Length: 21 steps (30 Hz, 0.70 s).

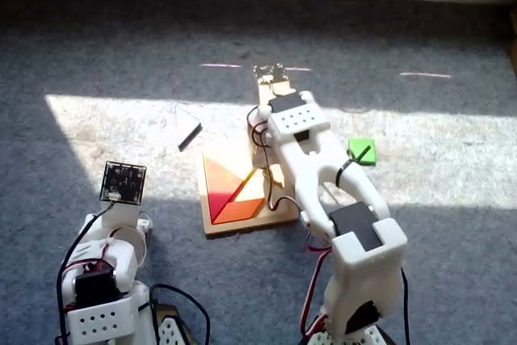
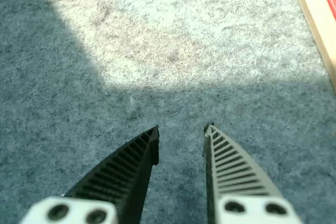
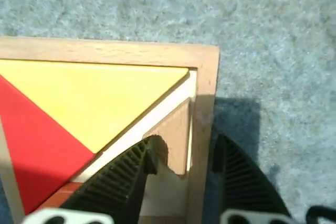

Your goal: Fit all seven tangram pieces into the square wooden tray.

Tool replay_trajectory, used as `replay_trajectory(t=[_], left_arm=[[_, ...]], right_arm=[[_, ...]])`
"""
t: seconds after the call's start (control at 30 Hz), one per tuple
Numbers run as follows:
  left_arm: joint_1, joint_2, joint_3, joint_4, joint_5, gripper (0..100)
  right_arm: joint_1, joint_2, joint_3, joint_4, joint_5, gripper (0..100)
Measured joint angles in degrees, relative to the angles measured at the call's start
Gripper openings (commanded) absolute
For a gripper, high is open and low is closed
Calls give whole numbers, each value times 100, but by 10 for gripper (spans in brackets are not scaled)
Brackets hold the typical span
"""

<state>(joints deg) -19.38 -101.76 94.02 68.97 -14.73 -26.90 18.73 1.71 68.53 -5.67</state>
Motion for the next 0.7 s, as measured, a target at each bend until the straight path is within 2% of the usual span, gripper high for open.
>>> replay_trajectory(t=[0.4, 0.5, 0.7], left_arm=[[0, 0, 0, 0, 0, 155], [0, 0, 0, 0, 0, 155], [0, 0, 0, 0, 0, 155]], right_arm=[[-185, -607, 255, 193, 879, 11], [-413, -659, 580, 176, 958, 5], [-281, -659, 826, -26, 993, 5]])
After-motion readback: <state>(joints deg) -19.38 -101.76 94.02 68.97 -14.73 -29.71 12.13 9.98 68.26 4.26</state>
